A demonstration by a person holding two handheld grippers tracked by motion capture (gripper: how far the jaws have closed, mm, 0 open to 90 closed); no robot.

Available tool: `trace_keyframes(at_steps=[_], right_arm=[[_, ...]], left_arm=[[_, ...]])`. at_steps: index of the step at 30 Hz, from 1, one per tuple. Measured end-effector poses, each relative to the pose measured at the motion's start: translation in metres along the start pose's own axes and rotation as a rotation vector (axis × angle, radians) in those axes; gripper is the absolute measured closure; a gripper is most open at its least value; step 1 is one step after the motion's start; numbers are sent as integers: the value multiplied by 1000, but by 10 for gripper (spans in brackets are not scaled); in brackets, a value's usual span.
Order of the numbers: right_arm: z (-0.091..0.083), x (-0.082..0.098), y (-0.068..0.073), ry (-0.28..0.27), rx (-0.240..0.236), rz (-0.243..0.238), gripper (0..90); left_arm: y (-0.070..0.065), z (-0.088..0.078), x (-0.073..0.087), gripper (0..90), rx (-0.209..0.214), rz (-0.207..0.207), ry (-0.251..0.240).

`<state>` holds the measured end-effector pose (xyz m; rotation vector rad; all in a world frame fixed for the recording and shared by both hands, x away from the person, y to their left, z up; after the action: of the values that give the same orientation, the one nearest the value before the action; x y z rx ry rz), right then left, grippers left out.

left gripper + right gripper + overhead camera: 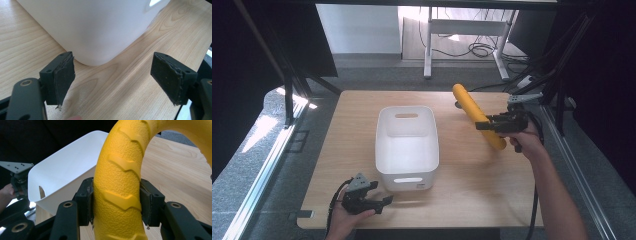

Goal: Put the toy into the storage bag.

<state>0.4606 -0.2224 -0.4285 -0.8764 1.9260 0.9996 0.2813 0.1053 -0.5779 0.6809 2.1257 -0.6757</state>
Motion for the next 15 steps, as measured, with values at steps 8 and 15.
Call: trace_keyframes(at_steps=[8, 15], right_arm=[[-1, -5, 6, -32, -14, -4, 523], [-2, -7, 11, -49, -25, -6, 524]], left_arm=[[0, 0, 0, 197, 0, -4, 3], [-1, 1, 1, 197, 2, 2, 7]])
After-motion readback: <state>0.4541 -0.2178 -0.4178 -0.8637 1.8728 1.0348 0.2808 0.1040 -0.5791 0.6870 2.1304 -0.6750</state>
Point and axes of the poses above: each handheld gripper's, and its own axes: z roughly forward along the jaws, x roughly out of its underside, y roughly to its left, the point moved 10 cm from there along z, roughly forward along the jaws, and after that the axes turned 4 degrees about -y, right-handed, at the moved point
